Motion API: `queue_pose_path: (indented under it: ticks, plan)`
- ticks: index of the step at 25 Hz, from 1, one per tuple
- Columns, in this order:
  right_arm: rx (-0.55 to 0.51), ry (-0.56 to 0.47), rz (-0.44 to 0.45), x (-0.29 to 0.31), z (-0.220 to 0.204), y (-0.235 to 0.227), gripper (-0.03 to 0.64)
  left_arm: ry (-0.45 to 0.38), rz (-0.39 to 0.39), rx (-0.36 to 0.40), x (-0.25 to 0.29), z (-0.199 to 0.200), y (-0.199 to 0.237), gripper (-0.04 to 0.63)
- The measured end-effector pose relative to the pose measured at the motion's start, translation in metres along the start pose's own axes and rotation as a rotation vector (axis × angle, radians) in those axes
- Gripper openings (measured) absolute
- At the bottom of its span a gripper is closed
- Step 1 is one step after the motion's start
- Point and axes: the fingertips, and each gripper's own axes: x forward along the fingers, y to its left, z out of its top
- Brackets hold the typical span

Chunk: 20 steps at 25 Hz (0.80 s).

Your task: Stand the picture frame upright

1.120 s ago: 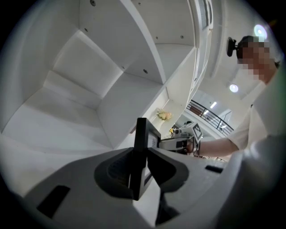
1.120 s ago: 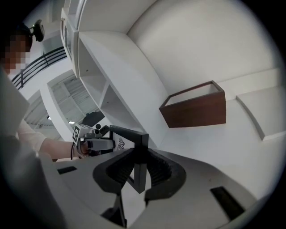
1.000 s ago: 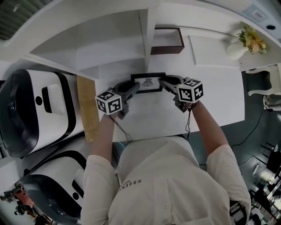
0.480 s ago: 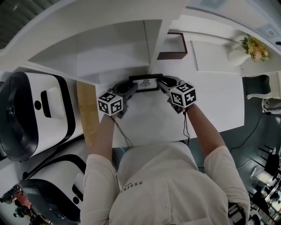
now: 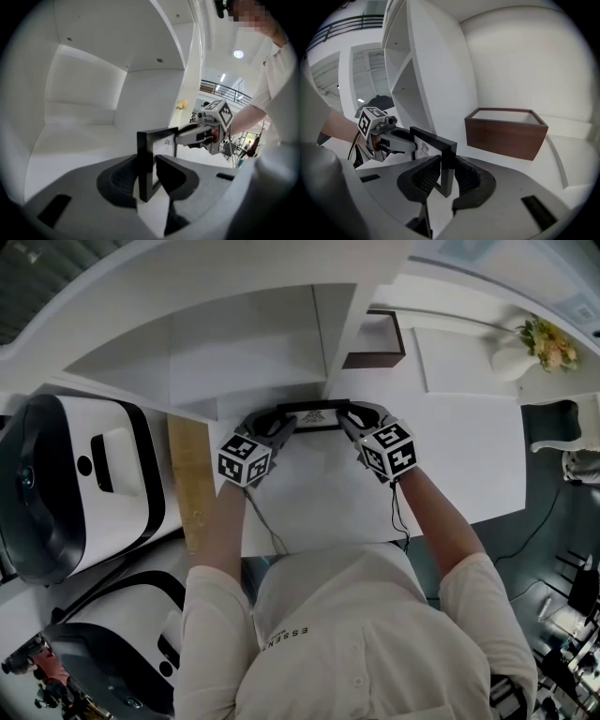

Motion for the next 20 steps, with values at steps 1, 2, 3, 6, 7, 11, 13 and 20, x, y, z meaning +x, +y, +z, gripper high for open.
queue_pose_path:
  ticks: [1, 2, 3, 6, 7, 11, 13, 20]
  plan:
    - [-0.012, -0.005, -0.009, 0.000, 0.001, 0.000, 0.101, -0.002, 0.009, 0.009, 0.000, 0.001, 0.002, 0.101]
    - [-0.026, -0.009, -0.017, 0.001, 0.003, 0.000, 0.101, -0.002, 0.015, 0.018, 0.000, 0.003, 0.003, 0.103]
    - [-0.037, -0.011, -0.020, 0.002, 0.004, 0.000, 0.101, -0.002, 0.019, 0.026, 0.000, 0.004, 0.004, 0.103]
    - [-0.051, -0.012, -0.021, 0.002, 0.005, 0.001, 0.103, 0.001, 0.026, 0.042, -0.001, 0.005, 0.006, 0.104]
    - [-0.055, -0.013, -0.025, 0.002, 0.006, 0.001, 0.103, 0.002, 0.033, 0.049, -0.001, 0.005, 0.007, 0.105]
    - [-0.067, -0.021, -0.048, 0.005, 0.009, 0.001, 0.104, 0.006, 0.078, 0.075, -0.001, 0.008, 0.013, 0.110]
    - [-0.064, -0.022, -0.055, 0.007, 0.010, 0.000, 0.105, 0.008, 0.084, 0.078, -0.001, 0.009, 0.015, 0.110]
    - [-0.035, -0.025, -0.065, 0.010, 0.011, -0.004, 0.120, 0.023, 0.104, 0.066, -0.001, 0.008, 0.016, 0.110]
